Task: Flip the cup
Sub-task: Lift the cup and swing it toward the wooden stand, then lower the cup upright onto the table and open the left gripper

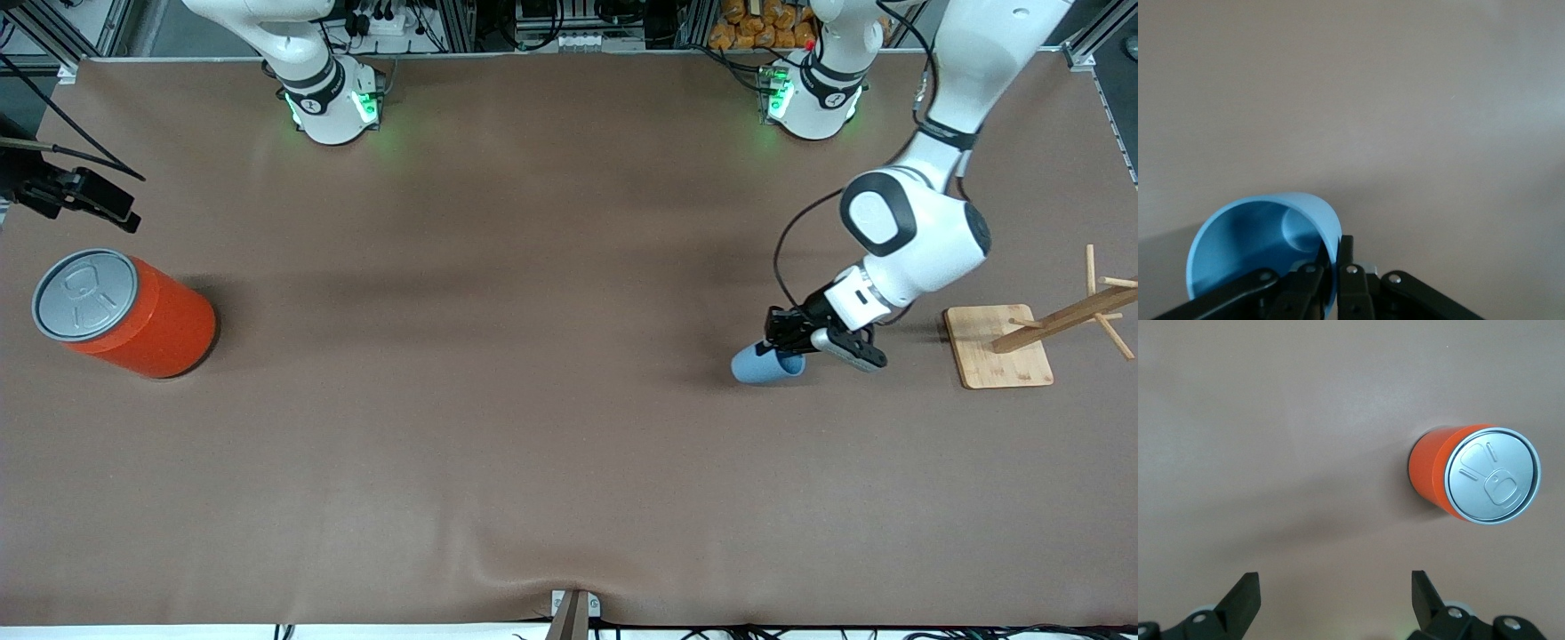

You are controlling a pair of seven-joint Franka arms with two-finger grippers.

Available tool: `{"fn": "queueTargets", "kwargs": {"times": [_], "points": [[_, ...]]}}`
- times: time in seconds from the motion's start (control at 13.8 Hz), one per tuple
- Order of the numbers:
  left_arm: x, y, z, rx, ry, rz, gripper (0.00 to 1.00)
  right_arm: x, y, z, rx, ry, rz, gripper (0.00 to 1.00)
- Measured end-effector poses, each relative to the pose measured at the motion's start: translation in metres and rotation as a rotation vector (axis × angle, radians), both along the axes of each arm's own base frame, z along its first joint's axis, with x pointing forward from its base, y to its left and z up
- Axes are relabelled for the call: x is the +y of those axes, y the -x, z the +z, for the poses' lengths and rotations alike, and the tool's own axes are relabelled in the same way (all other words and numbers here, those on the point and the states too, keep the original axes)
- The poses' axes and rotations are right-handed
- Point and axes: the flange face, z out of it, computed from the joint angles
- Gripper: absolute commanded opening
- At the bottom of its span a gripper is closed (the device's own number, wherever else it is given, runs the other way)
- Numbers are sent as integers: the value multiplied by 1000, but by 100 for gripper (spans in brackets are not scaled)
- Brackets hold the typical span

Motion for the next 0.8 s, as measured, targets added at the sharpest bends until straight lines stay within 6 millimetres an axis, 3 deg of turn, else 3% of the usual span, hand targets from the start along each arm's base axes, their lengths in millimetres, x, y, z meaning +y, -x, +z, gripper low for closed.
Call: {"fn": "queueTargets", "kwargs": {"times": [0.44, 0.8], "points": [[8, -15, 58, 76, -317, -114, 0, -3, 0, 0, 1, -8, -7, 100], [15, -12, 60, 102, -453, -128, 0, -3, 0, 0, 2, -8, -7, 100]]}}
